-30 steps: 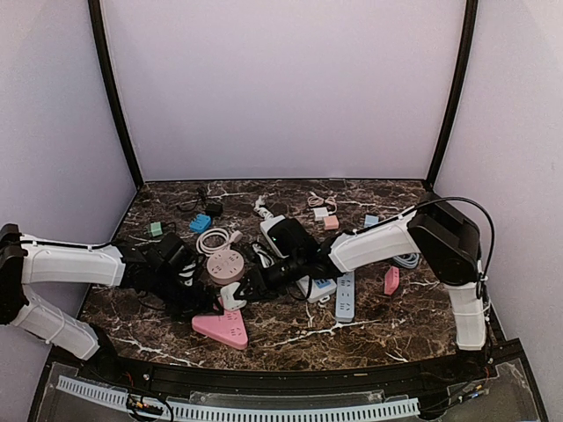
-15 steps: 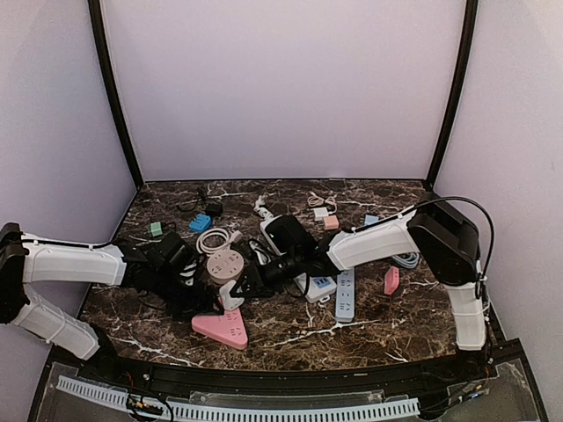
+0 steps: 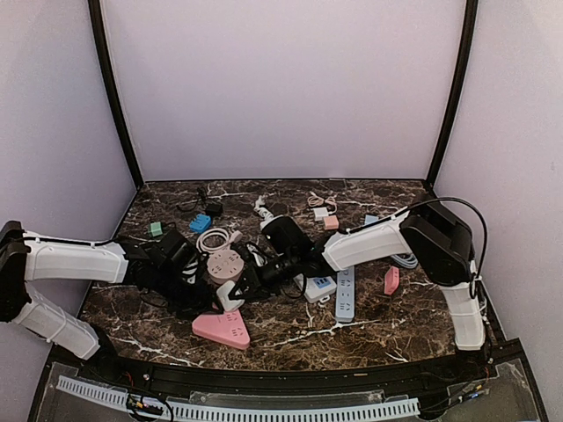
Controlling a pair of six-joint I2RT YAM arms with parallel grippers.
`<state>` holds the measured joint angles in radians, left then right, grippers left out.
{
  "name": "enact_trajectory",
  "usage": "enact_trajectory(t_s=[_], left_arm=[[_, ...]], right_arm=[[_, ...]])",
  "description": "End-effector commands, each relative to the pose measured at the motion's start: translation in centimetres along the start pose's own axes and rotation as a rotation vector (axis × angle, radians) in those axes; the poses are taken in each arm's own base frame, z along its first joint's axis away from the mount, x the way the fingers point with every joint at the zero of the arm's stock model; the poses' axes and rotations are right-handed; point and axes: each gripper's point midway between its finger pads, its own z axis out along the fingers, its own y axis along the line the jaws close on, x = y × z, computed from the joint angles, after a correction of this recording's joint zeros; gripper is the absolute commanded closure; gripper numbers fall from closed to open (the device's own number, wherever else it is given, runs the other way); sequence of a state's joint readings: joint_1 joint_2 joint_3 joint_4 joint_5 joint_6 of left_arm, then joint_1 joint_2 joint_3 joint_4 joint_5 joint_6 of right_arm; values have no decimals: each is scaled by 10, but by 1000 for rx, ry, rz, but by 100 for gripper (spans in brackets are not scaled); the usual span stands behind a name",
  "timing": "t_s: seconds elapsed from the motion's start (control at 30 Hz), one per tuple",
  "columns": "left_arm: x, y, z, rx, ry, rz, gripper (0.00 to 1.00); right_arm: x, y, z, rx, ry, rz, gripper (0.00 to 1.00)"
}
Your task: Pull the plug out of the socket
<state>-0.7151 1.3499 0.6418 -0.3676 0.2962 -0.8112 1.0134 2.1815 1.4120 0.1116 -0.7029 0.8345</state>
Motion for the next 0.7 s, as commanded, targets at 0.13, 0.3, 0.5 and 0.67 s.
enact_trajectory(t_s=[0.13,0.3,0.5,0.67], left_arm=[[14,25,5,-96,49,-22,51],[16,26,9,-94,66,-29,52],[19,27,16,-95,95,-40,52],[21,32,20,-125,114,-54,52]], right_arm=[[-2,1,1,-50,-3,-17,97],[-6,1,-5,-81,-15,-2,99],[-12,2,-15,-110,-30,17,100],[-15,4,-21,-154,-35,33,100]])
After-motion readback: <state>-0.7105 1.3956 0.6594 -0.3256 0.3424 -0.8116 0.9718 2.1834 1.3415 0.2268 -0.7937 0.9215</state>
